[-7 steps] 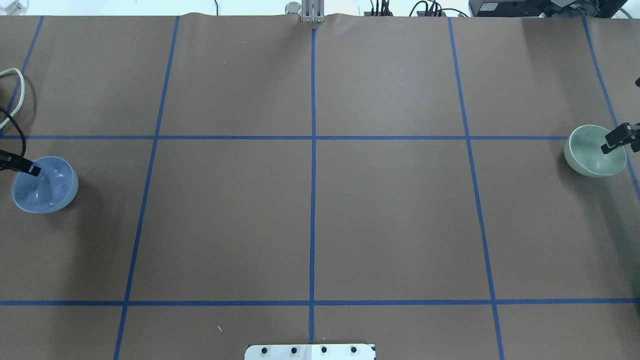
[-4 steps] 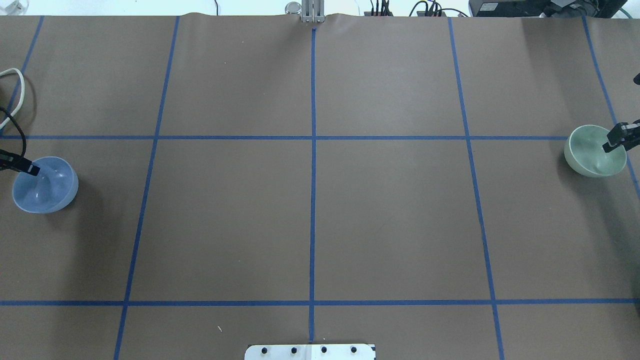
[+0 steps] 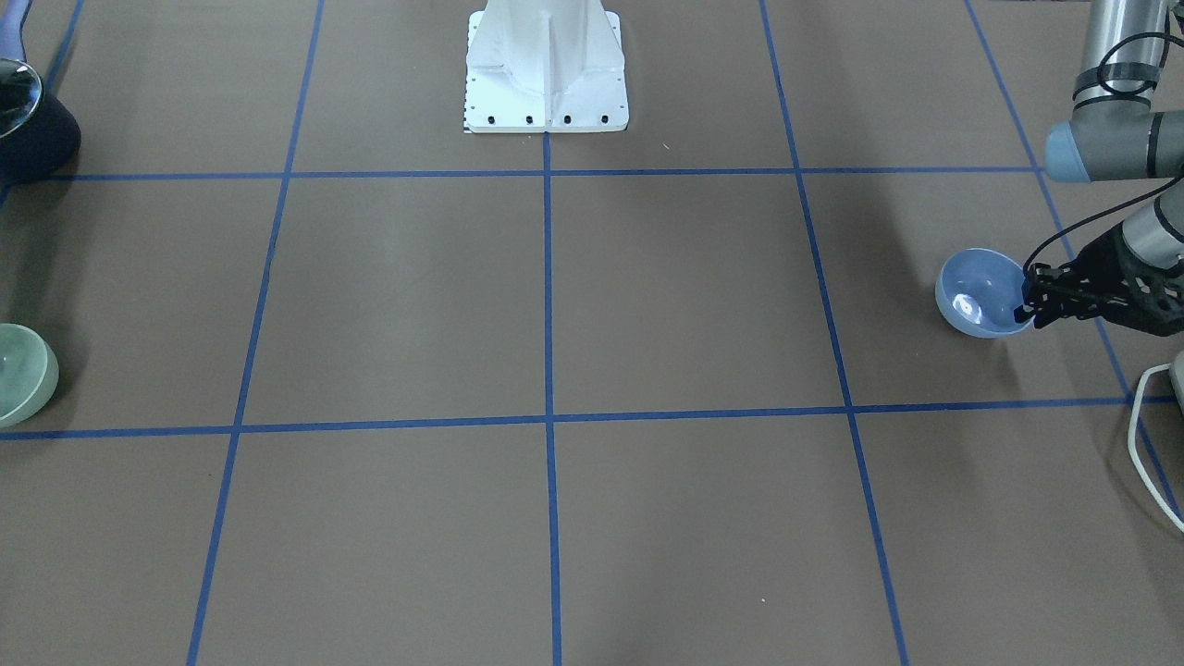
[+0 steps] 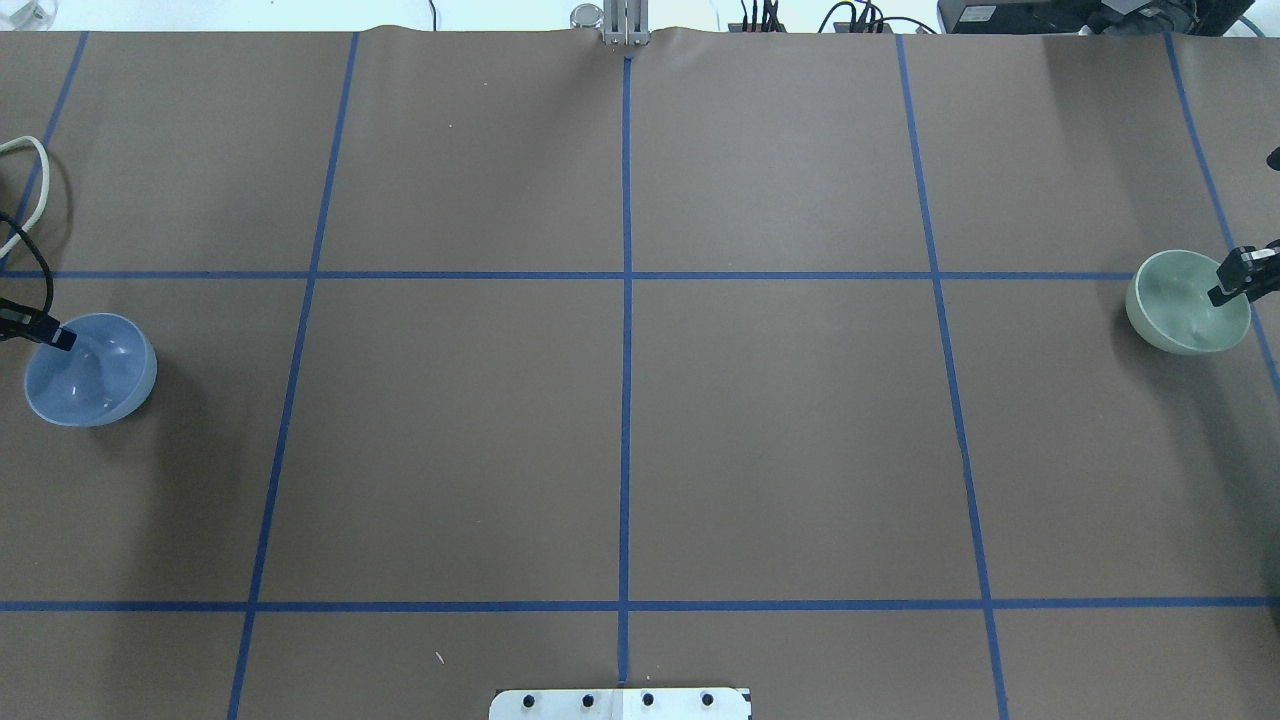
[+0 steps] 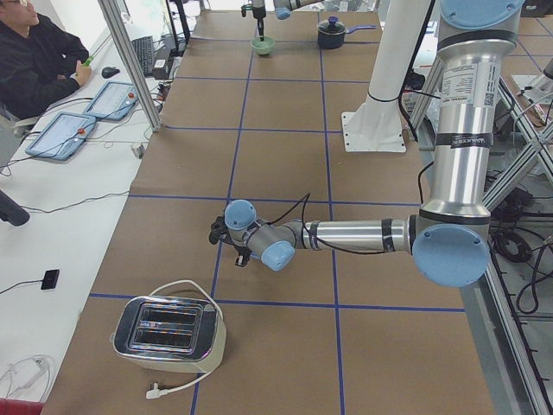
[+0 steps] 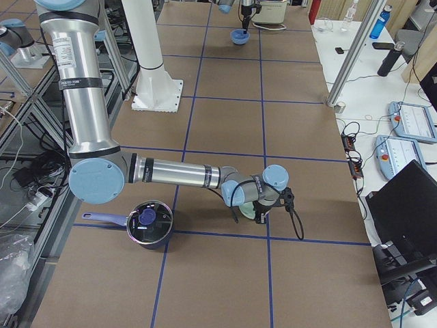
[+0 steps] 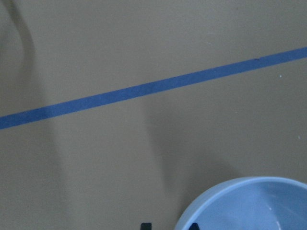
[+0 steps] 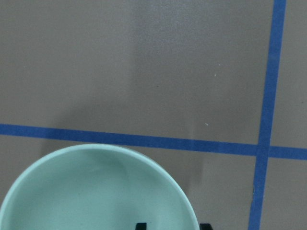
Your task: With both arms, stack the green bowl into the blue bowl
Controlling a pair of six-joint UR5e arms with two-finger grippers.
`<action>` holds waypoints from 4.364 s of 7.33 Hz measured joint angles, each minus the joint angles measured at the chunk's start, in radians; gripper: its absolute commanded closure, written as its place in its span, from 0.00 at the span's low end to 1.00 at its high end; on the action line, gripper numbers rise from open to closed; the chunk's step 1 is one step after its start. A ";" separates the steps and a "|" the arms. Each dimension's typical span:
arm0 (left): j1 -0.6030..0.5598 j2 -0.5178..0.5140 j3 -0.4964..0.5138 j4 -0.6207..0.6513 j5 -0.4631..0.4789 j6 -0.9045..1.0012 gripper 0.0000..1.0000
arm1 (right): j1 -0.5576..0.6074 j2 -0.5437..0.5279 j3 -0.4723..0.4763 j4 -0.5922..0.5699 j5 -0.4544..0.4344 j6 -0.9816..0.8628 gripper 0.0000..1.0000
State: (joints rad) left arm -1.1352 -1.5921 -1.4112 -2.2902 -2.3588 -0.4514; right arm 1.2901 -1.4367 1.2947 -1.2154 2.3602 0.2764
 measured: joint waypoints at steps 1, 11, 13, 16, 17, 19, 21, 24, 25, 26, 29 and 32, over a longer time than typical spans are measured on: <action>0.000 0.000 0.000 0.000 -0.001 0.000 0.89 | 0.000 0.000 0.000 0.000 -0.001 -0.001 0.78; -0.001 -0.075 -0.035 0.048 -0.145 -0.096 1.00 | -0.003 0.092 0.010 -0.070 0.075 0.013 1.00; 0.050 -0.165 -0.104 0.116 -0.165 -0.210 1.00 | -0.028 0.156 0.019 -0.086 0.073 0.018 1.00; 0.242 -0.323 -0.139 0.150 -0.080 -0.397 1.00 | -0.094 0.249 0.043 -0.150 0.080 0.096 1.00; 0.308 -0.393 -0.140 0.187 -0.038 -0.439 1.00 | -0.115 0.268 0.061 -0.159 0.082 0.112 1.00; 0.393 -0.534 -0.139 0.306 0.033 -0.496 1.00 | -0.144 0.314 0.084 -0.177 0.102 0.126 1.00; 0.434 -0.614 -0.131 0.354 0.086 -0.511 1.00 | -0.164 0.375 0.101 -0.243 0.106 0.137 1.00; 0.487 -0.692 -0.086 0.402 0.165 -0.512 1.00 | -0.203 0.443 0.135 -0.297 0.090 0.187 1.00; 0.504 -0.708 -0.061 0.404 0.200 -0.511 1.00 | -0.208 0.449 0.148 -0.300 0.096 0.191 1.00; 0.515 -0.715 -0.045 0.403 0.228 -0.511 1.00 | -0.212 0.451 0.159 -0.302 0.102 0.194 1.00; 0.546 -0.715 -0.034 0.402 0.268 -0.511 1.00 | -0.217 0.453 0.174 -0.301 0.103 0.221 1.00; 0.564 -0.713 -0.037 0.395 0.293 -0.510 1.00 | -0.216 0.453 0.176 -0.297 0.100 0.224 1.00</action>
State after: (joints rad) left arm -0.5716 -2.3047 -1.4479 -1.8951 -2.0661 -0.9619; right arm 1.0737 -0.9838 1.4708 -1.5122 2.4603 0.5008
